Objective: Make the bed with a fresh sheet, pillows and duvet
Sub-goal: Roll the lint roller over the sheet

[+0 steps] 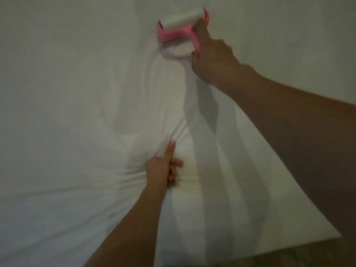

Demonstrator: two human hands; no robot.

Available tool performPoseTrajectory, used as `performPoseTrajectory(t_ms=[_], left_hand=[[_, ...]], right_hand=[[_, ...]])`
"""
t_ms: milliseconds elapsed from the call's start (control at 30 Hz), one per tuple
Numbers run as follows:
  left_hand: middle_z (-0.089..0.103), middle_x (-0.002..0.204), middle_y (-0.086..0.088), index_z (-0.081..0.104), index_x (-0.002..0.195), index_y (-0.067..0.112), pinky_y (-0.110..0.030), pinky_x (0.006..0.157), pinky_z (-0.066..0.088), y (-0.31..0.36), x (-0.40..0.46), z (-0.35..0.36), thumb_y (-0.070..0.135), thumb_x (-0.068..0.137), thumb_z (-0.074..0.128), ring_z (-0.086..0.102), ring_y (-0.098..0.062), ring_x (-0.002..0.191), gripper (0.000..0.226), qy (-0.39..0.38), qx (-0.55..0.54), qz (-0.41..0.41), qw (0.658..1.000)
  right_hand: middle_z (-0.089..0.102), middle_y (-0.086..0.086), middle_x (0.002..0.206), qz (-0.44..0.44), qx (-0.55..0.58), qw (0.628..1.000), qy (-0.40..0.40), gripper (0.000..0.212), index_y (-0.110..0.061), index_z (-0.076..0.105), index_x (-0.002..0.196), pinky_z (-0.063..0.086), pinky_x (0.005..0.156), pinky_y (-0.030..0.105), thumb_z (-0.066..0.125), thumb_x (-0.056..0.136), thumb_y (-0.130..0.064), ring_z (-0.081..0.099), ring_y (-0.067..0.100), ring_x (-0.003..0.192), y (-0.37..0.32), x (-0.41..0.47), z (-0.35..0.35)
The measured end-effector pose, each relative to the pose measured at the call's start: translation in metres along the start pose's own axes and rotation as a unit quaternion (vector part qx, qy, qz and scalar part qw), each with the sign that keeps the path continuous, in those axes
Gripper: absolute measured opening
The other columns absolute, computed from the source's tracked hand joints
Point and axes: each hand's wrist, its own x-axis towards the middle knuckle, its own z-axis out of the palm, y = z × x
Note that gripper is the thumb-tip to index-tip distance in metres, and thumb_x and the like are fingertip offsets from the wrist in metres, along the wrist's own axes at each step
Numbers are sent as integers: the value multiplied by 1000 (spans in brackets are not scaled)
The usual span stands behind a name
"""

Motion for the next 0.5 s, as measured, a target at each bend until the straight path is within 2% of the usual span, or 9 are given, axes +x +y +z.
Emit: performPoseTrajectory(t_ms=[167,300,400,500], left_hand=[[45,35,0,57,41,12,-14,31,29,-15,-26,-5,38,95,54,37,-9,26,60,-49,-41,39,997],[50,37,-2,58,55,5,-15,34,35,-59,-72,2,34,98,49,42,-11,29,53,-82,99,91,987],[59,44,-3,64,65,4,-18,37,40,-111,-107,18,33,100,46,49,-11,35,49,-127,218,84,964],[57,44,-1,63,69,4,-18,38,39,-160,-134,42,28,101,43,49,-10,36,45,-116,213,74,967]], right_hand=[[59,23,110,30,4,999,-34,59,-33,15,151,35,73,35,39,99,-21,59,40,99,60,-145,30],[52,13,89,37,27,999,-26,55,-35,16,150,35,67,36,36,100,-26,60,37,86,113,-267,74],[54,11,90,54,57,996,-34,54,-35,15,151,43,66,37,35,101,-29,59,35,81,148,-356,98],[59,11,97,46,48,997,-42,55,-38,19,150,48,69,41,39,99,-31,61,35,82,190,-431,107]])
